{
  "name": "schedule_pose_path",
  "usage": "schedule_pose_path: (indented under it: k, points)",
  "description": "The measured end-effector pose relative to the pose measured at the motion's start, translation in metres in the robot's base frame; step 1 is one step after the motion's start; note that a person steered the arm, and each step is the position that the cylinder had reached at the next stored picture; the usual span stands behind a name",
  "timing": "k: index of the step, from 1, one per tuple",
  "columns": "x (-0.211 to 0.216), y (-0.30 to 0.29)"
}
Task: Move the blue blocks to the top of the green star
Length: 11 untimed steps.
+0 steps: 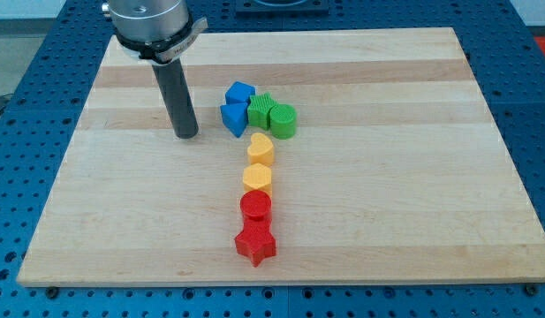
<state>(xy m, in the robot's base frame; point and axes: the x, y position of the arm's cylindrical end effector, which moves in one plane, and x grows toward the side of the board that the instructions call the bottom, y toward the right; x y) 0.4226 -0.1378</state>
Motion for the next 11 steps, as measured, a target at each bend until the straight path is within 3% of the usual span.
schedule_pose_path:
  k: [1, 3, 5, 8, 11]
  points:
    - [0.043, 0.022]
    - [0.037, 0.049]
    - [-0.023, 0.049]
    - [-0.051, 0.055]
    - [-0.106, 0.064]
